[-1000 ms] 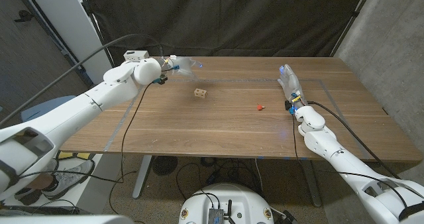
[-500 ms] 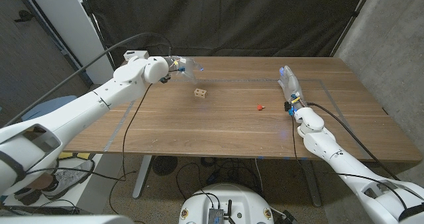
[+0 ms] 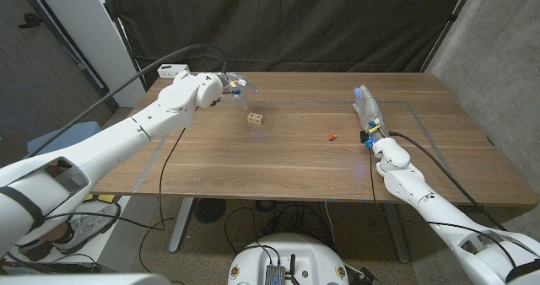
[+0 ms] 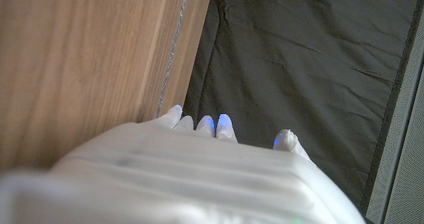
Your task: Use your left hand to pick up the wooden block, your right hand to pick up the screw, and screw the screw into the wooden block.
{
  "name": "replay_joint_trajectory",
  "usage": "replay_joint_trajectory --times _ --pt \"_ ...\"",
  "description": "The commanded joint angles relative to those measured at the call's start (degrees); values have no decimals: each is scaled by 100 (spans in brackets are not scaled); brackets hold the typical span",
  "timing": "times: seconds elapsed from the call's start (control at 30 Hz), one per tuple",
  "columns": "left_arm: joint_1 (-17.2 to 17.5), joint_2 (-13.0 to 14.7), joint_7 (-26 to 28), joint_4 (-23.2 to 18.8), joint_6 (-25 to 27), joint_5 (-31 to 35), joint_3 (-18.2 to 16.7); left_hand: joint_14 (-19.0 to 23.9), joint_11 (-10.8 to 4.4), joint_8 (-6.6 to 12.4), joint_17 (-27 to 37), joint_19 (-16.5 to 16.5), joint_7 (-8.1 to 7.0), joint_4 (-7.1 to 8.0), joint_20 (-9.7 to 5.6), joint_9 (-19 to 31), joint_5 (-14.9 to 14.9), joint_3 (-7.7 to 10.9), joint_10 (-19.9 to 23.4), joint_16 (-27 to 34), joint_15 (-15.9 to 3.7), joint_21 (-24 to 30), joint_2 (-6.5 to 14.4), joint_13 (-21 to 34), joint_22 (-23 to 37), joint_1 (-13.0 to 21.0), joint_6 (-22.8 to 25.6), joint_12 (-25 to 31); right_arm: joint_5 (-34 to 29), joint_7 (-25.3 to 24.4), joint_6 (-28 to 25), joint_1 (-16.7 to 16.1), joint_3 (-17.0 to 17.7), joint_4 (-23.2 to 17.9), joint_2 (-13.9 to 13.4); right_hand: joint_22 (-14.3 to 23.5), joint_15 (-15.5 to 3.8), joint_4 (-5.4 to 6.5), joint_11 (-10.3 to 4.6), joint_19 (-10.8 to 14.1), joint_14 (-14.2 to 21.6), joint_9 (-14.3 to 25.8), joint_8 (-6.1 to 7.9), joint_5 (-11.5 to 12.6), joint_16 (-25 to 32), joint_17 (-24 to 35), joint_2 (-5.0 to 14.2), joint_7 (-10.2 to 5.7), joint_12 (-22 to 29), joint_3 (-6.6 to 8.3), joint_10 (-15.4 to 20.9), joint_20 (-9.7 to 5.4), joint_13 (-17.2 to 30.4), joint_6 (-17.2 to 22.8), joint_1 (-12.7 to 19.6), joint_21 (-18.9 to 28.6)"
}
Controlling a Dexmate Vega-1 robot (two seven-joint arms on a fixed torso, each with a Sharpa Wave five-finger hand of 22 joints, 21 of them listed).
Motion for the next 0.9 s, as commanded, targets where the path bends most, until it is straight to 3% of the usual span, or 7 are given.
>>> replay_joint_trajectory --times 0.03,0.2,0.6,0.9 --pt "-29 -114 28 234 -300 341 56 -85 -71 -1 20 -248 -48 29 58 24 7 -20 -104 5 48 61 -3 33 12 151 -56 -11 -50 -130 -46 -58 -6 -89 0 26 -126 -6 -17 -54 35 17 9 45 31 19 0 -23 51 45 54 -126 16 16 68 -18" --pt "-85 -160 43 384 -490 361 91 -82 -139 5 21 -238 -71 32 58 25 9 -23 -94 12 62 73 -12 42 12 214 -75 -1 -72 -141 -44 -34 -13 -76 2 26 -125 -8 -11 -52 34 18 9 44 30 20 0 -21 52 48 59 -128 16 19 70 -15" --pt "-95 -257 384 680 -824 338 142 -95 -152 34 23 -268 -74 41 69 30 -2 -3 -52 14 58 74 15 71 11 389 -64 33 -106 -145 3 61 -40 62 74 26 -124 -11 -18 -54 33 18 9 40 30 21 -7 -26 47 51 54 -127 17 25 71 -13" --pt "-149 -335 342 838 -962 312 219 -126 -172 81 23 -280 -56 43 70 33 -12 2 -37 15 51 79 15 91 11 515 19 50 -126 -192 6 59 -36 69 76 26 -122 -15 -32 -57 31 19 8 37 29 22 -12 -26 44 53 54 -128 17 29 72 -12"
